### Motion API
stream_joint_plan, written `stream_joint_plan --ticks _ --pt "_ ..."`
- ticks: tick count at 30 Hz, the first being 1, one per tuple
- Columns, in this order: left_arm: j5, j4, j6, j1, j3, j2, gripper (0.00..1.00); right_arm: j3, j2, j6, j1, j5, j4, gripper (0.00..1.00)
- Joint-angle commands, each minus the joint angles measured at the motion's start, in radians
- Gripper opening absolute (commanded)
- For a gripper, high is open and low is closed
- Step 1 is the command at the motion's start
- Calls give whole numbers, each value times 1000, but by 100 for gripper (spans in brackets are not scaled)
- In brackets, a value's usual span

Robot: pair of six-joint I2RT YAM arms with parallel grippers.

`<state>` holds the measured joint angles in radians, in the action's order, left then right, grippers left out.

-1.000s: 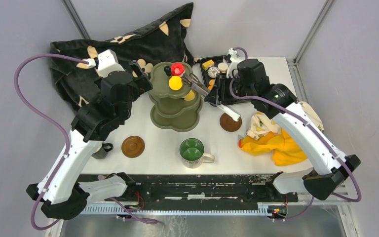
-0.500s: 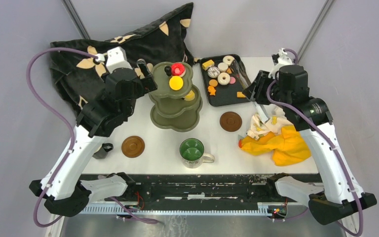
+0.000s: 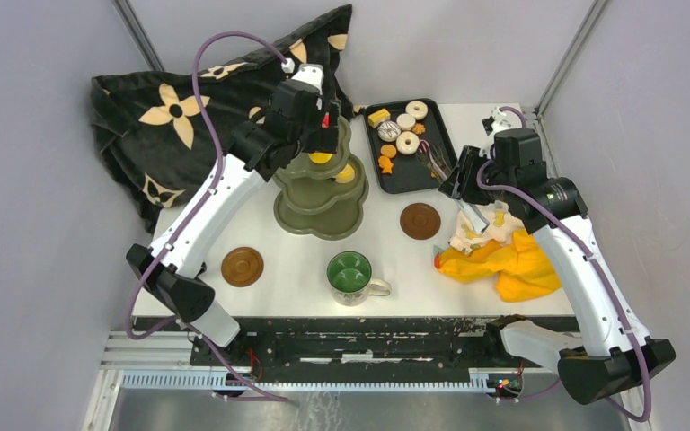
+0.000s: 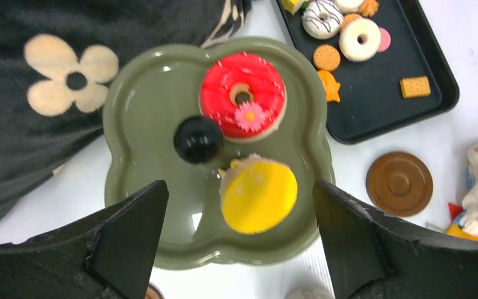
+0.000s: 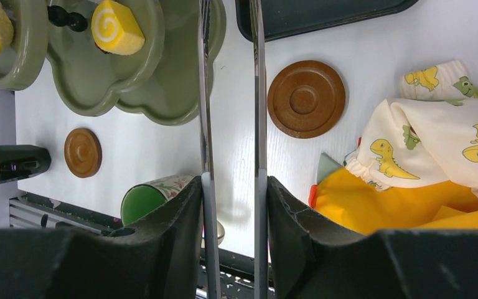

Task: Serve the afternoon tea

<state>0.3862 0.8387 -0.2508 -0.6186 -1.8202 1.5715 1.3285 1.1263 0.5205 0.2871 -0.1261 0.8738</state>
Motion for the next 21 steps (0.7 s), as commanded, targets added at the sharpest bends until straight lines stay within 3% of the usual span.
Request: stream_joint_plan --ticks 1,9,18,21 --pt "-35 -1 73 57 -123 42 91 32 -26 -22 -4 -11 -40 43" --pt "41 12 6 94 -132 91 70 29 -19 -28 -9 -16 -44 43" --pt "44 0 -9 93 -110 79 38 25 -22 -30 -13 -22 -48 43" --pt "46 0 -31 93 -108 71 19 21 -25 -29 -14 -27 -51 43"
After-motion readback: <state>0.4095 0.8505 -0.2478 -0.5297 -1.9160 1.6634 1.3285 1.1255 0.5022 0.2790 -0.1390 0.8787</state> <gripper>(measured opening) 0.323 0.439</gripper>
